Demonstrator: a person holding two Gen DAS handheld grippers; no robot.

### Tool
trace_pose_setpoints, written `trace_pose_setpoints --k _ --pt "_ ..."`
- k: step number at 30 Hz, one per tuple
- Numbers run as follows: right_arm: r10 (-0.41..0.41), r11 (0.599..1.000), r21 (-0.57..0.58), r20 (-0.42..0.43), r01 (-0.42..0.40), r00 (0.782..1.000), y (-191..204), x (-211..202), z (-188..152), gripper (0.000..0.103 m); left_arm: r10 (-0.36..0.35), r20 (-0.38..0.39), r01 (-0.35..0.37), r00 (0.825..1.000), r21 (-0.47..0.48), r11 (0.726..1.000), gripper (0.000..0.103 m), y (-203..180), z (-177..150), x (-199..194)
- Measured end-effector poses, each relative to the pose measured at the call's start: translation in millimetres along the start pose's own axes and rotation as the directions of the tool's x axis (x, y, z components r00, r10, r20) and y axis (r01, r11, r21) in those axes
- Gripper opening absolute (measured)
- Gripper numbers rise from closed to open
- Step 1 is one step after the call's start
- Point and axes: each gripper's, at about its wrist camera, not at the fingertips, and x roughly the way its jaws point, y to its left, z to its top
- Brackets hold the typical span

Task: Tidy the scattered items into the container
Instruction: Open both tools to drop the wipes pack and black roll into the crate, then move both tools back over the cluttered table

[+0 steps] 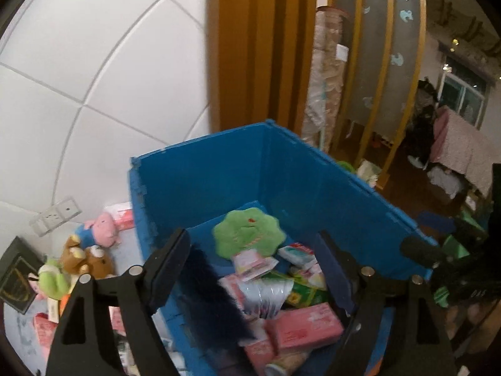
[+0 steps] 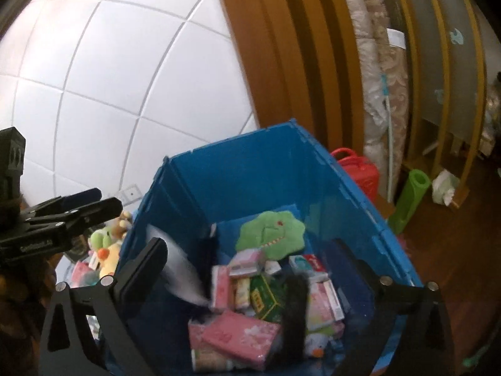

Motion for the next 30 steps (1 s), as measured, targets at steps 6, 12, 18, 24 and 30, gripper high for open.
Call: trace_pose_setpoints --k 6,12,18,24,30 --pt "0.045 0.999 -0.02 -0.032 -0.045 0.998 16 14 -1 0.103 0.03 -0.013 -0.03 0.999 -0.033 0.999 0.081 30 -19 -11" --pt "0.102 0.991 -0.086 -0.043 -0.106 0.994 57 20 0 0.103 0.086 -0.033 -0.089 0.996 -0.084 0.993 0.081 67 -55 -34" --pt "0.179 0.969 -0.16 -0.062 -0.187 0.982 109 29 -3 0.103 0.166 -0.057 -0.172 0.985 -0.146 0.974 0.081 112 -98 -67" --pt "0.245 0.943 -0.206 -0.098 -0.261 0.965 162 40 -18 0.103 0.221 -0.1 -0.237 0.97 -0.21 0.948 0.081 155 -149 -101" --pt "0.29 0.92 -0.236 -0.128 -0.314 0.948 215 44 -36 0.103 0.257 -0.142 -0.286 0.956 -0.25 0.925 0.081 192 -196 -132"
